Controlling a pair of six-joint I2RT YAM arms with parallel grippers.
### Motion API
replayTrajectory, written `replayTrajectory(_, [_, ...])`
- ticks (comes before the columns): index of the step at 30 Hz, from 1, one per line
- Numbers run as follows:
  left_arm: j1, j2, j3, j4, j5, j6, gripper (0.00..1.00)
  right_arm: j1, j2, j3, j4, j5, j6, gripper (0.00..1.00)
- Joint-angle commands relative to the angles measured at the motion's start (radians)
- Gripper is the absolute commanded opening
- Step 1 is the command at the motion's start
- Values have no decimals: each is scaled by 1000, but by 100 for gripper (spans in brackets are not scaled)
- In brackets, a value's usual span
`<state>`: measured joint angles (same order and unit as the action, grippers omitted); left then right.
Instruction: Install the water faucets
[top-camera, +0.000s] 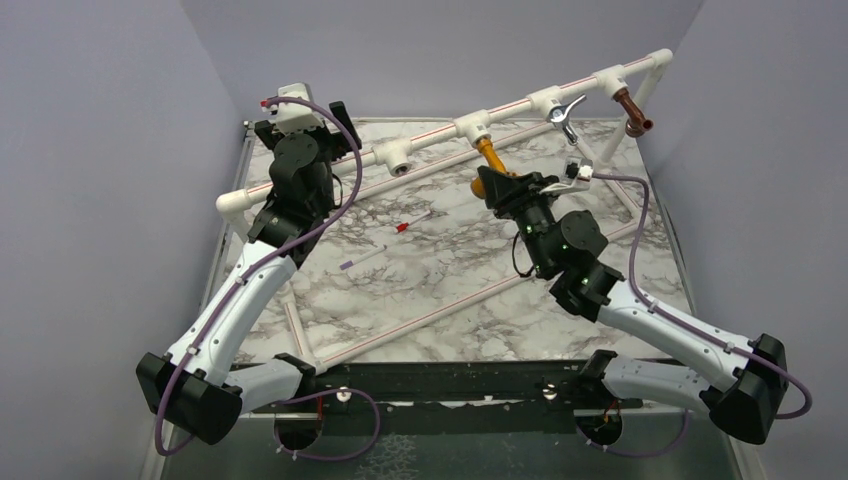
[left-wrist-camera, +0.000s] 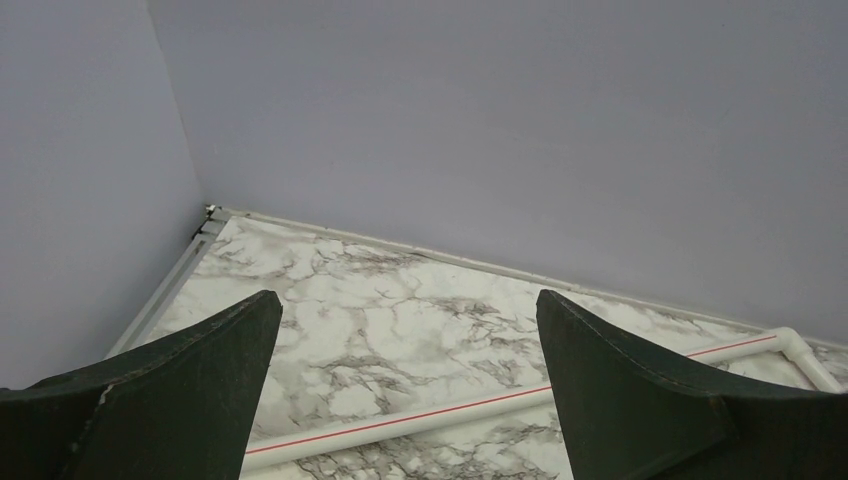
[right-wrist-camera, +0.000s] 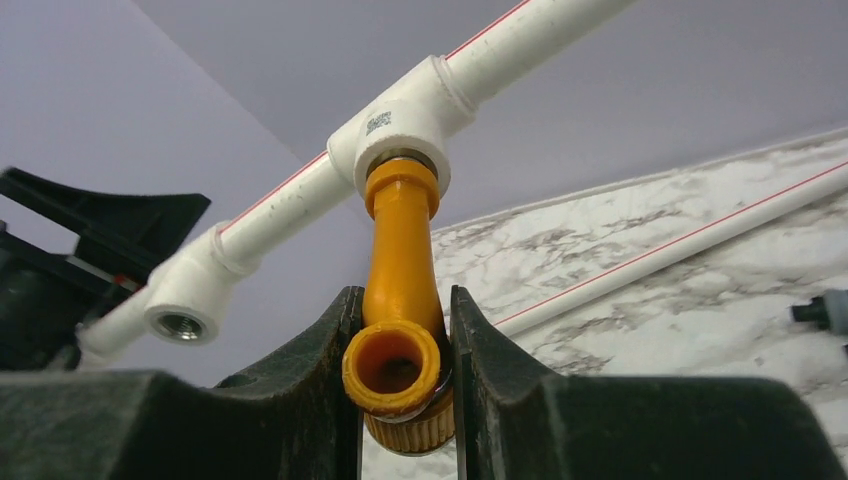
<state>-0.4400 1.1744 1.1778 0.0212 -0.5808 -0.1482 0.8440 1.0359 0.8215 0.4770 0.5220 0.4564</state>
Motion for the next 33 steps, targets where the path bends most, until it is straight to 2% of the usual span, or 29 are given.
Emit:
replayTrajectory(1, [-51,73,-115,-362,55,-19,99,5,-78,12,95,131,369,1])
replayTrajectory(9, [-51,74,-115,-361,53,-20,99,5,-85,21,-24,211,736,1])
replayTrajectory(13, [-51,74,-115,-362,52,-19,99,6,-63,67,-172,232,911,1])
replayTrajectory(16, [-51,72,-116,-362,49,-19,99,5,-47,67,-191,227,1012,1])
replayTrajectory(22, [-51,69,-115,-362,45,-19,99,6,-34,54,-152,215,1115,1])
replayTrajectory(33, [-51,71,-115,-362,45,-19,99,6,-19,87,-237,207,1165,1])
